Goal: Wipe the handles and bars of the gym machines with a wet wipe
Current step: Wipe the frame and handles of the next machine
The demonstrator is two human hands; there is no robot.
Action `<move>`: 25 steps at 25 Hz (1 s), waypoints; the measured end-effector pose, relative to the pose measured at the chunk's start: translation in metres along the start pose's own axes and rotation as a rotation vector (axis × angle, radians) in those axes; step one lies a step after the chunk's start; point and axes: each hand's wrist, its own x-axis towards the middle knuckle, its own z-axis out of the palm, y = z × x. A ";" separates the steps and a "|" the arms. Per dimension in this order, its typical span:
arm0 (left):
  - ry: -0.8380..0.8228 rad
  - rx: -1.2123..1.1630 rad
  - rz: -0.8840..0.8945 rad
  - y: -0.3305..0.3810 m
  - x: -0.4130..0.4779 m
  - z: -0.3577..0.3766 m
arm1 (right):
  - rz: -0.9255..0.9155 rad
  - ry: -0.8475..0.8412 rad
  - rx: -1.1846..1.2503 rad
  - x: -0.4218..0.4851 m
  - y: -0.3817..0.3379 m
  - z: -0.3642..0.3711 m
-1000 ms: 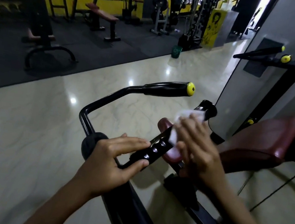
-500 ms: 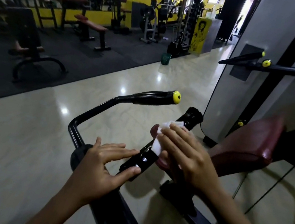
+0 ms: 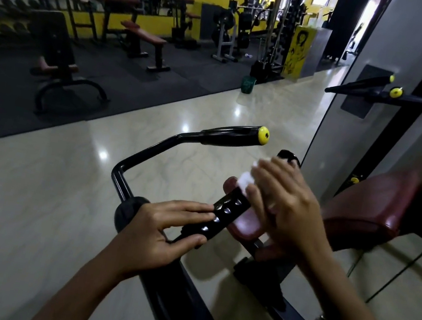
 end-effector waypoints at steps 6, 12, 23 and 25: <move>0.016 -0.012 -0.002 0.000 -0.001 0.001 | -0.087 -0.039 0.099 -0.021 -0.027 0.000; 0.018 -0.017 -0.045 0.000 -0.003 0.001 | 0.083 -0.110 0.069 -0.007 -0.012 -0.001; 0.254 0.106 -0.196 -0.038 0.015 -0.084 | -0.056 -0.411 0.337 0.090 -0.091 0.012; 0.261 0.168 -0.256 -0.061 0.026 -0.122 | -0.059 -0.550 0.270 0.131 -0.113 0.044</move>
